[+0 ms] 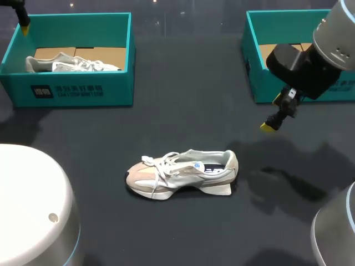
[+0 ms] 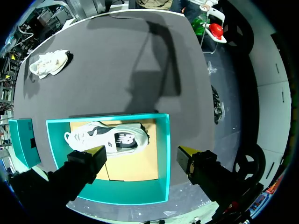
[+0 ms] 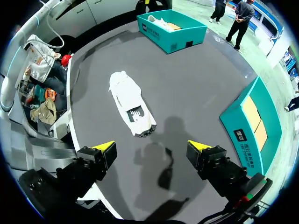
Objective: Take the shoe out of the shoebox, open the shoe tongue, remove and reinsert the insole, then place the shoe into the shoebox
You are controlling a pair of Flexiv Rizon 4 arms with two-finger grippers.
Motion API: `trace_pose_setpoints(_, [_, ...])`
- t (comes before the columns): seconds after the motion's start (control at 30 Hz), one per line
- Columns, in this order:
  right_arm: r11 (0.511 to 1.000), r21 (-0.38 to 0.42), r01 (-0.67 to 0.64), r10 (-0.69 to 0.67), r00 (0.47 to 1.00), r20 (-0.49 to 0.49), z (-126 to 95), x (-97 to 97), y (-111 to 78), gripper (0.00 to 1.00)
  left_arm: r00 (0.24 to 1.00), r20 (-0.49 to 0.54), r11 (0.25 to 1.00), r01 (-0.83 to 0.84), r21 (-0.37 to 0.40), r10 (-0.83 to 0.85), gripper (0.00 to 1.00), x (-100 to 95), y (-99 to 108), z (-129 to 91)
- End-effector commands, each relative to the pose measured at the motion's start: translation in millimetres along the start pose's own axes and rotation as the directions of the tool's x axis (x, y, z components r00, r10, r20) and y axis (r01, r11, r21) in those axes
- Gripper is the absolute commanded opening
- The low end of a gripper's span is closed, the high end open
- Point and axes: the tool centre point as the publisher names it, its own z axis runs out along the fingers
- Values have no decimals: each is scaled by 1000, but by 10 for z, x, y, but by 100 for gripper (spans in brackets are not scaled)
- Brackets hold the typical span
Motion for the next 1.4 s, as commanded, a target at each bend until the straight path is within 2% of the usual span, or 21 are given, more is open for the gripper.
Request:
trace_pose_setpoints(0.03, [992, -124, 1, -1, 1000, 5, 20, 21, -56, 100, 1000, -1, 1000, -1, -1, 1, 100, 4, -4, -2])
trace_pose_setpoints(0.1, [992, -124, 1, -1, 1000, 5, 20, 21, -56, 100, 1000, -1, 1000, -1, -1, 1, 100, 4, -4, -2])
trace_pose_setpoints(0.17, [987, -141, 74, -73, 997, 7, 35, -8, -66, 100, 1000, -1, 1000, -1, -1, 1, 100, 4, -4, -2])
trace_pose_setpoints(0.23, [965, -225, 137, -142, 990, -6, 59, -48, -92, 100, 1000, -1, 1000, -1, -1, 1, 100, 4, -4, -2])
trace_pose_setpoints(0.3, [949, -248, 196, -205, 979, -11, 87, -90, -130, 100, 1000, -1, 1000, -1, -1, 1, 100, 4, -4, -2])
trace_pose_setpoints(0.33, [925, -297, 237, -253, 967, -18, 98, -107, -148, 100, 1000, -1, 1000, -1, -1, 1, 100, 4, -4, -2])
trace_pose_setpoints(0.4, [922, -303, 242, -257, 966, -10, 113, -161, -222, 100, 1000, -1, 1000, -1, -1, 1, 100, 4, -4, -2])
trace_pose_setpoints(0.53, [850, -408, 333, -379, 925, -37, 178, -238, -335, 100, 1000, -1, 1000, -1, -1, 1, 100, 4, -4, -2])
trace_pose_setpoints(1.0, [850, -408, 333, -379, 925, -37, 178, -238, -335, 100, 1000, -1, 1000, -1, -1, 1, 100, 4, -4, -2])
trace_pose_setpoints(1.03, [849, -410, 333, -382, 923, -42, 231, -264, -353, 100, 1000, -1, 1000, -1, -1, 1, 100, 4, -4, -2])
trace_pose_setpoints(1.13, [784, -498, 370, -452, 891, -49, 386, -314, -423, 100, 1000, -1, 1000, -1, -1, 1, 100, 4, -4, -2])
trace_pose_setpoints(1.17, [782, -506, 365, -453, 889, -58, 429, -330, -451, 100, 1000, -1, 1000, -1, -1, 1, 100, 4, -4, -2])
trace_pose_setpoints(1.2, [800, -484, 354, -442, 894, -76, 523, -358, -496, 100, 1000, -1, 1000, -1, -1, 1, 100, 4, -4, -2])
trace_pose_setpoints(1.4, [795, -513, 323, -438, 891, -119, 836, -400, -627, 100, 1000, -1, 1000, -1, -1, 1, 100, 4, -4, -2])
